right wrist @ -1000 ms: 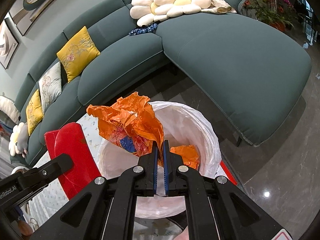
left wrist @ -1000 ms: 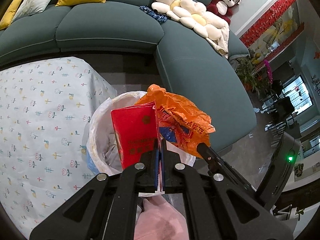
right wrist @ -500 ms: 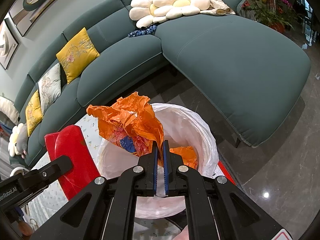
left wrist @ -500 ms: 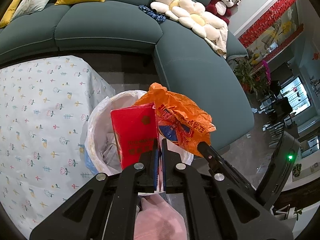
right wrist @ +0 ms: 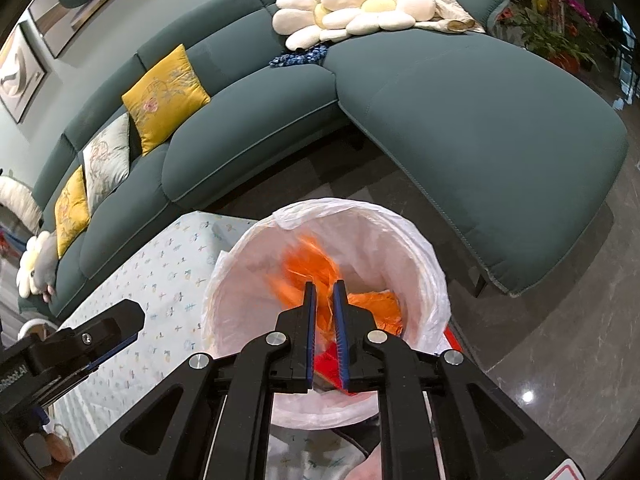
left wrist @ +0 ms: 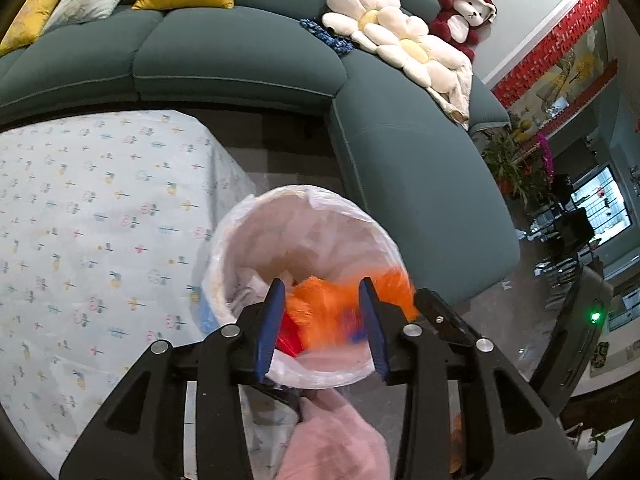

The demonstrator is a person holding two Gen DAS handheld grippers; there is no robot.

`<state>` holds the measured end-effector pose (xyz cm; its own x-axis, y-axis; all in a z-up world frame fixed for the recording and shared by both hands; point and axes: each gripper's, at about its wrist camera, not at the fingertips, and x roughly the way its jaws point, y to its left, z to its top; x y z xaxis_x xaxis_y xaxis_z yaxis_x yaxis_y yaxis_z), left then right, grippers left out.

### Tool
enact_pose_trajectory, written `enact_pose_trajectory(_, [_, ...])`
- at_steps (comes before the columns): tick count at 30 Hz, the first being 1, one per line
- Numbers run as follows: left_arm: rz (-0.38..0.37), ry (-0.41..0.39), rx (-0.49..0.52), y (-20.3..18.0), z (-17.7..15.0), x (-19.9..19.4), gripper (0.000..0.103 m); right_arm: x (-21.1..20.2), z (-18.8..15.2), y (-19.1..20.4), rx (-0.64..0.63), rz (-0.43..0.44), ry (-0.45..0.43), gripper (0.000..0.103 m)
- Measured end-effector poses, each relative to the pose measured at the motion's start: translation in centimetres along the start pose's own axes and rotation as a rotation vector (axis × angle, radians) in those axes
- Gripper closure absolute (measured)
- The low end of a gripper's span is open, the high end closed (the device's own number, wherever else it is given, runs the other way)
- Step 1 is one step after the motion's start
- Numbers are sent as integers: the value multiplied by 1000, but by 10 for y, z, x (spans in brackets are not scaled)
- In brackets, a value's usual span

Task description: Collect trash

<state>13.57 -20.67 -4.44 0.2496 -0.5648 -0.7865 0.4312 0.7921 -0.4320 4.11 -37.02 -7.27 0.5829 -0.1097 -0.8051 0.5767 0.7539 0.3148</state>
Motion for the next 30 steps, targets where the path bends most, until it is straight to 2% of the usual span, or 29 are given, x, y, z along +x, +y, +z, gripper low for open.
enact_pose_trajectory(3, [35,-21,7,8,-2,-7,62,-1,-4,9,-29,-4,5,89])
enact_pose_trajectory(8, [121,-56,60,18,-9,-19,60,-5,-10,24,-84,-5,10,79])
enact_pose_trajectory(11, [147,-72,79,23,-12,-25,60,-7,-17,36,-133,-6,15,76])
enact_pose_trajectory(13, [170,-82,93,26,-15,-30,59,-10,-21,41,-150,-2,15,69])
enact_pose_trajectory(18, [199,-107,104,36,-20,-42,49,-17,-29,50,-164,16,27,63])
enact_pose_trajectory(20, [207,-114,109,38,-22,-45,49,-20,-33,53,-172,18,32,58])
enact_pose_trajectory(22, [217,-117,114,42,-26,-47,48,-24,-39,56,-192,-1,25,51])
enact_pose_trajectory(26, [248,-125,112,51,-34,-52,43,-29,-49,63,-240,-45,25,49])
enact_pose_trajectory(28, [271,-126,120,55,-40,-53,41,-33,-54,66,-258,-64,22,42])
enact_pose_trajectory(30, [300,-133,136,56,-46,-55,33,-36,-59,68,-281,-88,12,41])
